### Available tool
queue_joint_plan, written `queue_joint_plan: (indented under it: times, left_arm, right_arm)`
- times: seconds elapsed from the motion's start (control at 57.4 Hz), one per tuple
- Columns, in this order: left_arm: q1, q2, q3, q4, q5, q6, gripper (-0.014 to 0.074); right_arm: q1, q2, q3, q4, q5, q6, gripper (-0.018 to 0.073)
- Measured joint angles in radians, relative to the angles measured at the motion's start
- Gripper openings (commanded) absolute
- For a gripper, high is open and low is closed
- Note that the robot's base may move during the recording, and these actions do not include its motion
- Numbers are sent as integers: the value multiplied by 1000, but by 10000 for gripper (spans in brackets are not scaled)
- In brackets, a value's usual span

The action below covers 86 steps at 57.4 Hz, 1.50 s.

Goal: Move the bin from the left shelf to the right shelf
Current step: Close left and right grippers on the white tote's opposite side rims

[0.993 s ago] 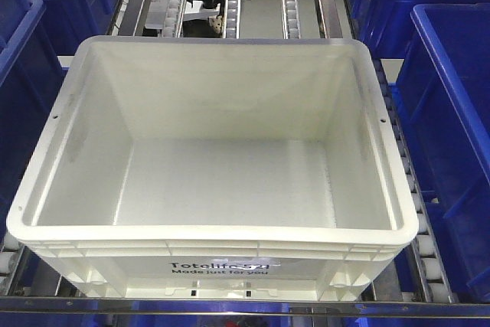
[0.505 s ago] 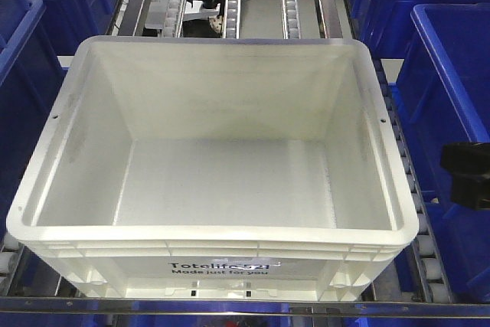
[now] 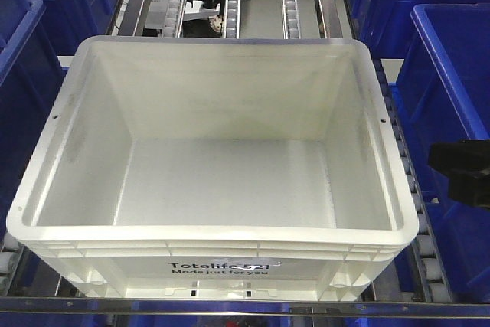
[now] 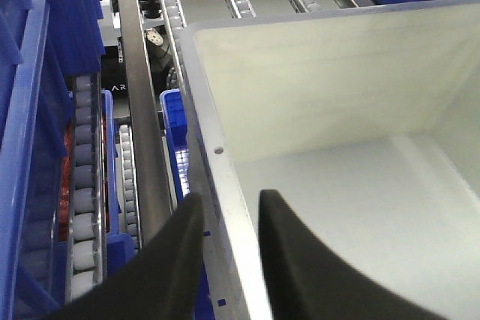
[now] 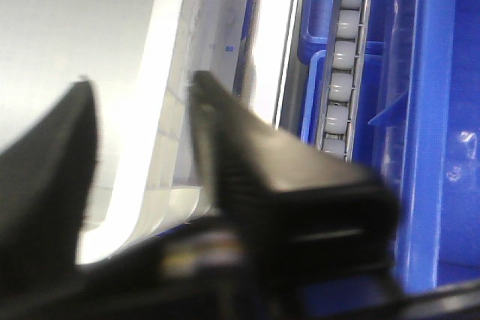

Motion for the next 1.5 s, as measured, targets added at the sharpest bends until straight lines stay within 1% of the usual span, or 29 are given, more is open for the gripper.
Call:
queue_joint_plan:
  times: [0.122, 0.192, 0.279, 0.436, 0.575, 0.767, 0.871, 0.958, 1.185, 1.342, 1.499]
  left_arm:
    - [0, 0, 0, 0, 0, 3, 425]
    - [0, 2, 0, 0, -1, 1, 461]
    - [0, 19, 0, 0, -5, -5, 476]
    - [0, 68, -2, 0, -41, -45, 475]
    - [0, 141, -40, 1, -51, -54, 475]
    - [0, 277, -145, 70, -15, -64, 475]
    - [0, 347, -194, 109, 7, -114, 475]
    - [0, 401, -223, 123, 28, -146, 475]
    - [0, 507, -255, 124, 64, -157, 475]
    - [0, 540, -259, 102, 89, -159, 475]
    - [0, 554, -260, 97, 103, -159, 475]
  right_arm:
    - [0, 0, 0, 0, 0, 0, 665]
    - [0, 0, 0, 0, 0, 0, 732]
    - [0, 0, 0, 0, 0, 0, 728]
    - [0, 12, 0, 0, -1, 0, 703]
    - [0, 64, -8, -2, 0, 0, 687]
    - [0, 170, -109, -19, 35, 1, 674]
    - [0, 233, -188, -42, 53, 1, 669]
    - [0, 286, -242, -49, 62, 1, 662]
    - [0, 394, -319, -52, 71, 1, 650]
    - [0, 443, -328, -52, 85, 1, 636]
    - [0, 481, -328, -52, 101, 1, 629]
